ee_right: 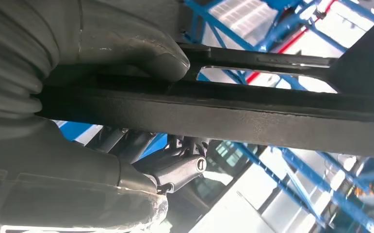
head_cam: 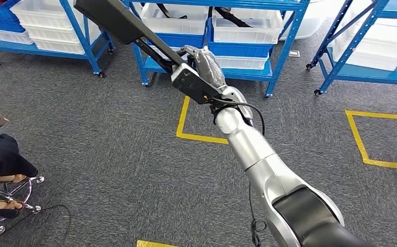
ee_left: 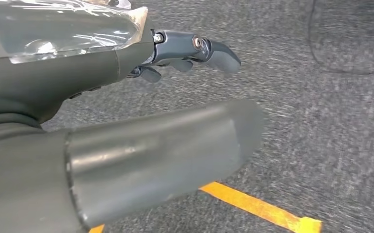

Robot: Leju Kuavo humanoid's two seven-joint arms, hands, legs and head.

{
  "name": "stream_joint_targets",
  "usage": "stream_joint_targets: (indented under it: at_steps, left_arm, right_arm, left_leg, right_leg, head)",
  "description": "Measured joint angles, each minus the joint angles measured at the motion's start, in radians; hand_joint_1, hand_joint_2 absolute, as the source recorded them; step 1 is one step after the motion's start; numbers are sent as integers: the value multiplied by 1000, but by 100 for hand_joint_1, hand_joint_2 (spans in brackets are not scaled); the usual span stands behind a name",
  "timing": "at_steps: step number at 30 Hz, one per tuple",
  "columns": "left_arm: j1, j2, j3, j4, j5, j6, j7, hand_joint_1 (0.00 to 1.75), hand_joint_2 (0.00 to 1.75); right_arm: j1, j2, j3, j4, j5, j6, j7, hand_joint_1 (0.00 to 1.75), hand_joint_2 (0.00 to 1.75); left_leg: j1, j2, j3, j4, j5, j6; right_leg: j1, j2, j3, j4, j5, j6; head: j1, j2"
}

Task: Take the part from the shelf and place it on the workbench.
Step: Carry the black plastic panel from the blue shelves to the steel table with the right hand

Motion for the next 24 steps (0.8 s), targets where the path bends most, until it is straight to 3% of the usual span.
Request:
stream_joint_targets:
  at_steps: [2, 4, 6, 8, 9, 10, 12, 14, 15, 17, 19, 20, 22, 24]
  left_arm:
    - [2, 0, -1, 0, -6, 3, 3, 0, 0]
    - [4, 1, -1, 0, -8, 7, 3, 0, 0]
    - [2, 1, -1, 0, -8, 9, 3, 0, 0]
    - [1, -1, -1, 0, -8, 9, 4, 0, 0]
    - [1, -2, -1, 0, -7, 9, 4, 0, 0]
    - [1, -2, -1, 0, -7, 9, 6, 0, 0]
    - [0, -3, -1, 0, -6, 9, 7, 0, 0]
    - [-5, -3, -1, 0, -6, 9, 7, 0, 0]
    - [-7, -4, -1, 0, -6, 9, 8, 0, 0]
    - [-9, -4, -1, 0, -6, 9, 8, 0, 0]
    - [-9, -5, -1, 0, -7, 8, 11, 0, 0]
    - [-11, -5, -1, 0, -8, 8, 12, 0, 0]
    - [-15, -6, -2, 0, -13, 5, 16, 0, 0]
    - [-16, -7, -5, 0, -18, 1, 21, 0, 0]
  right_arm:
    - [40, -15, -16, -33, -16, -23, -29, 175, 175]
    - [85, -26, -31, -74, -31, -40, -54, 175, 175]
    - [132, -38, -46, -119, -39, -52, -69, 175, 175]
    - [183, -54, -63, -165, -42, -63, -72, 175, 175]
    - [208, -62, -72, -185, -42, -67, -72, 175, 175]
    - [231, -69, -79, -203, -42, -69, -72, 175, 175]
    - [264, -80, -91, -234, -42, -70, -72, 175, 175]
    - [279, -89, -101, -260, -42, -71, -72, 175, 175]
    - [283, -93, -106, -269, -45, -72, -72, 175, 175]
    - [293, -99, -114, -278, -54, -74, -73, 175, 175]
    - [309, -106, -128, -282, -67, -78, -78, 175, 175]
    - [319, -110, -136, -284, -72, -81, -82, 175, 175]
    - [346, -120, -155, -291, -78, -89, -89, 175, 175]
    - [382, -127, -174, -302, -79, -95, -90, 175, 175]
  left_leg:
    - [3, -10, -6, -2, 4, -12]
    - [3, 21, -20, 24, -16, -22]
    - [4, 68, -66, 130, -80, -28]
    - [6, 82, -125, 263, -139, -34]
    - [8, 84, -137, 294, -145, -35]
    - [8, 87, -129, 285, -134, -35]
    - [8, 110, -54, 157, -77, -30]
    - [1, 140, 13, 37, -42, -19]
    - [-3, 147, 24, 14, -39, -14]
    - [-8, 130, 23, 7, -38, -4]
    - [-6, 112, 26, -1, -30, 10]
    - [-3, 102, 27, -5, -25, 18]
    - [-2, 80, 23, -7, -20, 26]
    - [-2, 55, 21, -6, -18, 27]
  right_leg:
    - [1, -15, 1, -2, 6, -13]
    - [-4, -28, 2, -7, 12, -28]
    - [-4, -43, 3, -9, 14, -39]
    - [0, -62, 2, -9, 14, -43]
    - [1, -72, 2, -9, 13, -43]
    - [2, -81, 2, -9, 13, -43]
    - [3, -95, 2, -8, 12, -42]
    - [11, -107, 1, -6, 10, -37]
    - [15, -113, 1, -6, 9, -33]
    - [19, -127, 3, -8, 8, -23]
    - [17, -111, -5, 12, -9, -15]
    - [15, -92, -22, 50, -30, -15]
    - [9, -55, -84, 182, -88, -21]
    - [6, -44, -134, 284, -120, -15]
  head:
    - [0, 0]
    - [-2, 0]
    - [-4, 0]
    - [-5, 0]
    - [-5, 0]
    - [-5, 0]
    - [-5, 0]
    - [-3, 0]
    - [-2, 0]
    - [1, 0]
    - [1, 0]
    - [2, 0]
    - [4, 0]
    - [5, 0]
